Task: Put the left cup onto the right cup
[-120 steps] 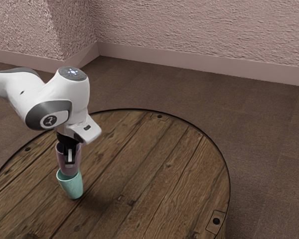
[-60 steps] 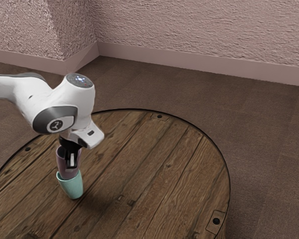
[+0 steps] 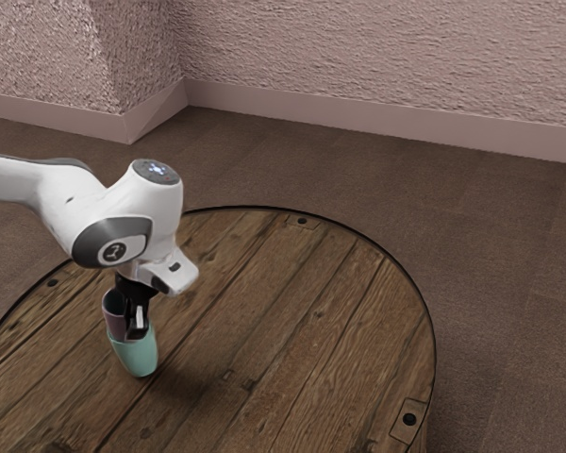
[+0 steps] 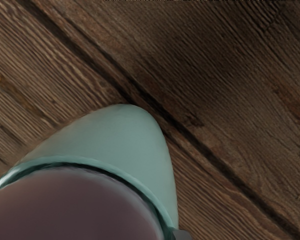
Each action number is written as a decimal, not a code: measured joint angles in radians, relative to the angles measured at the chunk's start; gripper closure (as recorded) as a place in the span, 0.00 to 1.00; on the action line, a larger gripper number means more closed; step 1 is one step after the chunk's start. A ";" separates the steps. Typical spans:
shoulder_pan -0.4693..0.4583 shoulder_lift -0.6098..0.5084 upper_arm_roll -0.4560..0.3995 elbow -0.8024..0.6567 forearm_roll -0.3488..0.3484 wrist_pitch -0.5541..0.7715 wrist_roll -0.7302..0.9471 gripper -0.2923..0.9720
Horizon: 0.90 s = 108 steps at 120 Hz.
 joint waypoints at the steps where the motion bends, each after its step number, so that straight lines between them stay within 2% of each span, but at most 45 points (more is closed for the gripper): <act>1: 0.000 0.000 0.000 0.000 -0.001 0.000 0.000 0.64; 17: -0.004 -0.017 0.000 0.001 -0.007 0.002 0.000 0.45; 38: -0.007 -0.035 0.000 0.006 -0.012 -0.003 0.001 0.33; 63: -0.012 -0.057 0.000 0.013 -0.013 -0.009 0.002 0.27; 108: -0.020 -0.100 0.000 0.083 -0.030 -0.048 0.012 0.24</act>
